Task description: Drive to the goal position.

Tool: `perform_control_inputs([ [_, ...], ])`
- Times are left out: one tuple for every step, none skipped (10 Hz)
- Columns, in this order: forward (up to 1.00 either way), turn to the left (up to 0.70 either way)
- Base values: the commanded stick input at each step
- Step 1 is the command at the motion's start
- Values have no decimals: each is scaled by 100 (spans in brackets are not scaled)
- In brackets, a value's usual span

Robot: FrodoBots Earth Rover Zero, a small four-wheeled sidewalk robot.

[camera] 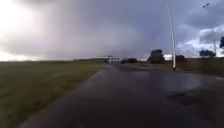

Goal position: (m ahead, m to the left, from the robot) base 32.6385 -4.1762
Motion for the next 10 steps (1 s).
perform_control_inputs([
  [70,-14],
  [70,-14],
  [70,-9],
  [70,0],
  [70,0],
  [70,0],
  [70,0],
  [70,0],
  [70,0],
  [70,0],
])
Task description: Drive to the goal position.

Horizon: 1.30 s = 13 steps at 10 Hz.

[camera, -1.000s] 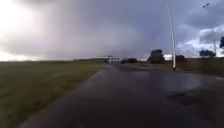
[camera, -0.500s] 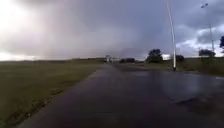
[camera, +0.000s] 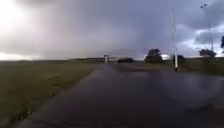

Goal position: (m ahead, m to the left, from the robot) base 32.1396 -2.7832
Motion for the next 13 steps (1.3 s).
perform_control_inputs([
  [70,0],
  [70,0],
  [70,0],
  [70,0],
  [70,0],
  [70,0],
  [70,0],
  [70,0],
  [70,0],
  [70,0],
  [70,0],
  [70,0],
  [70,0],
])
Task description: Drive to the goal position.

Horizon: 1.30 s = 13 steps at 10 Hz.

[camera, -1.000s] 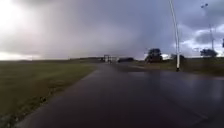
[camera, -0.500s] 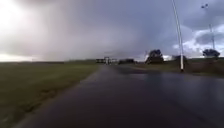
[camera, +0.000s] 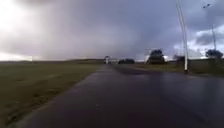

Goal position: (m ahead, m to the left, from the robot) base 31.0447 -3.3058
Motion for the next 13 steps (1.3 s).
perform_control_inputs([
  [70,0],
  [70,0],
  [70,0],
  [70,0],
  [70,0],
  [70,0],
  [70,0],
  [70,0],
  [70,0],
  [70,0],
  [70,0],
  [70,0],
  [70,0],
])
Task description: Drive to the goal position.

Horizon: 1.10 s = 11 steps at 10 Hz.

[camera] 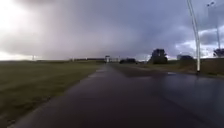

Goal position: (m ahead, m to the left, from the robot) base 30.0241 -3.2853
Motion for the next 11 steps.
perform_control_inputs([
  [70,0],
  [70,0],
  [70,0],
  [70,0],
  [70,0],
  [70,0],
  [70,0],
  [70,0],
  [70,0],
  [70,0],
  [70,0],
])
